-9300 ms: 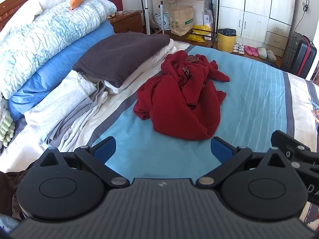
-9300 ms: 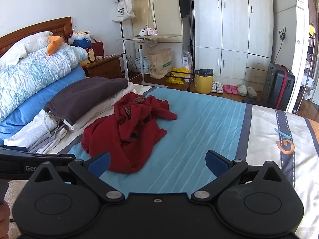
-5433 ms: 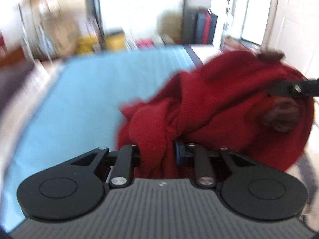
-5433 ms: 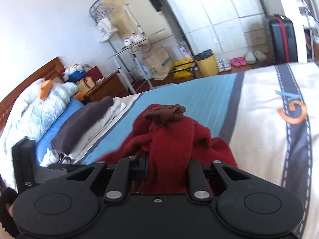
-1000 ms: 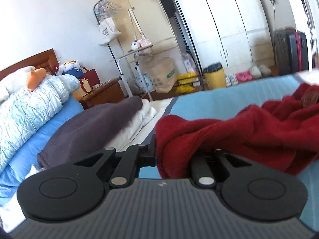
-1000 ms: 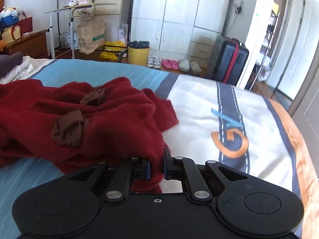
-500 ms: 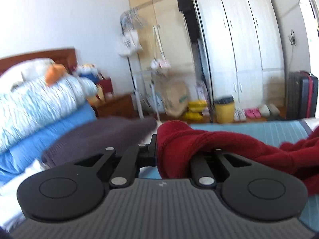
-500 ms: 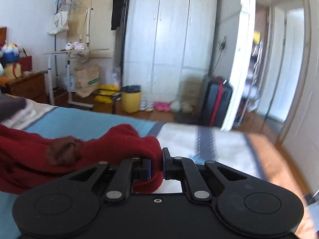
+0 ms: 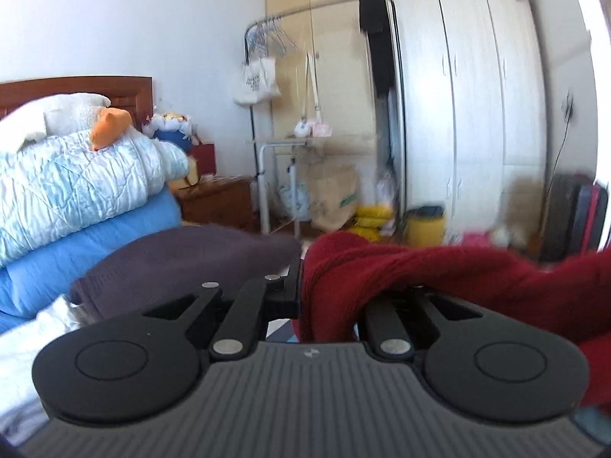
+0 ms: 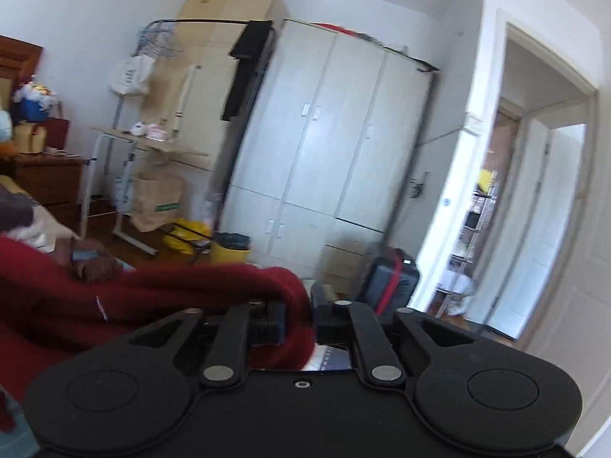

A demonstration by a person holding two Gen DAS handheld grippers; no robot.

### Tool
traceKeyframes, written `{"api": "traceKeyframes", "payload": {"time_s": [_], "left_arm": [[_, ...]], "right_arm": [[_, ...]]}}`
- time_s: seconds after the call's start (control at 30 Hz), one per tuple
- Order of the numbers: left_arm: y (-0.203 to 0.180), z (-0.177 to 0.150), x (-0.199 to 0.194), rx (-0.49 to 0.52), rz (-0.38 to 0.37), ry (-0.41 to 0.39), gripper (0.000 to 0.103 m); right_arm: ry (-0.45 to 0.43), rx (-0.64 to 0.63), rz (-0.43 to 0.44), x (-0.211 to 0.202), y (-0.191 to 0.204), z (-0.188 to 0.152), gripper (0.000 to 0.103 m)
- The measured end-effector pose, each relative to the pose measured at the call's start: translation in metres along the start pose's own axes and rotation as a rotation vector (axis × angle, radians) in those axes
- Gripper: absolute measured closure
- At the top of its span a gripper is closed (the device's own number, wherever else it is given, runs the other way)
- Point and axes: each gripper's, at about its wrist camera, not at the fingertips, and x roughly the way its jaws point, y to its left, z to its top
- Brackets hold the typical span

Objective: Fold clothes

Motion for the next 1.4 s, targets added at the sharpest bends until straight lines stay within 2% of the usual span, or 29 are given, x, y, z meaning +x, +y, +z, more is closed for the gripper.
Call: {"api": "traceKeyframes", "payload": {"time_s": [0.03, 0.07, 0.13, 0.2, 0.27, 0.33, 0.47, 0.53, 0.67, 0.7, 0.77, 0.83, 0.87, 0.9, 0.97, 1.03, 1.1, 1.23, 1.33, 1.4], "left_arm": [[0.000, -0.008, 0.014, -0.010, -0.006, 0.084, 0.093], [0.002, -0.018, 0.029, -0.048, -0.024, 0.182, 0.093], [0.008, -0.038, 0.056, -0.145, -0.057, 0.363, 0.093], [0.020, -0.049, 0.070, -0.264, -0.061, 0.459, 0.093], [0.027, -0.049, 0.072, -0.310, -0.066, 0.459, 0.093], [0.033, -0.047, 0.071, -0.339, -0.073, 0.437, 0.091], [0.044, -0.043, 0.069, -0.396, -0.086, 0.393, 0.090], [0.050, -0.040, 0.069, -0.424, -0.093, 0.371, 0.090], [0.060, -0.035, 0.062, -0.467, -0.106, 0.311, 0.090], [0.063, -0.033, 0.059, -0.472, -0.109, 0.290, 0.087], [0.061, -0.031, 0.058, -0.427, -0.070, 0.273, 0.082], [0.055, -0.035, 0.065, -0.366, -0.009, 0.314, 0.073], [0.051, -0.041, 0.073, -0.333, 0.014, 0.383, 0.065], [0.048, -0.050, 0.083, -0.322, 0.012, 0.473, 0.062], [0.049, -0.069, 0.099, -0.368, -0.029, 0.631, 0.064], [0.059, -0.078, 0.099, -0.509, -0.092, 0.662, 0.065], [0.066, -0.070, 0.092, -0.561, -0.130, 0.631, 0.065], [0.057, -0.045, 0.074, -0.428, -0.170, 0.525, 0.065], [0.036, -0.041, 0.063, -0.350, -0.305, 0.528, 0.064], [0.023, -0.044, 0.059, -0.346, -0.393, 0.552, 0.064]], "right_arm": [[0.055, -0.031, 0.007, 0.016, 0.003, -0.012, 0.042], [0.115, -0.049, 0.014, 0.030, 0.006, -0.025, 0.035], [0.247, 0.014, 0.083, 0.048, 0.008, -0.055, 0.035], [0.370, 0.071, 0.131, 0.059, 0.013, -0.077, 0.036], [0.461, 0.058, 0.124, 0.065, 0.022, -0.088, 0.035], [0.496, 0.039, 0.106, 0.063, 0.026, -0.089, 0.034], [0.437, 0.072, 0.082, 0.050, 0.019, -0.068, 0.026], [0.416, 0.111, 0.053, 0.052, 0.006, -0.058, 0.026], [0.404, 0.163, -0.068, 0.059, -0.008, -0.065, 0.027], [0.405, 0.159, -0.075, 0.062, -0.008, -0.067, 0.027], [0.411, 0.158, -0.081, 0.069, -0.007, -0.073, 0.027], [0.446, 0.207, -0.046, 0.076, -0.007, -0.079, 0.026], [0.467, 0.261, -0.022, 0.077, -0.009, -0.083, 0.026], [0.489, 0.316, -0.008, 0.079, -0.012, -0.087, 0.027], [0.530, 0.386, -0.051, 0.081, -0.017, -0.095, 0.027], [0.556, 0.386, -0.094, 0.078, -0.012, -0.101, 0.027], [0.564, 0.390, -0.092, 0.072, -0.009, -0.099, 0.026], [0.548, 0.459, 0.001, 0.056, -0.011, -0.090, 0.024], [0.554, 0.638, 0.128, 0.055, -0.025, -0.093, 0.024], [0.560, 0.759, 0.170, 0.056, -0.033, -0.100, 0.024]]}}
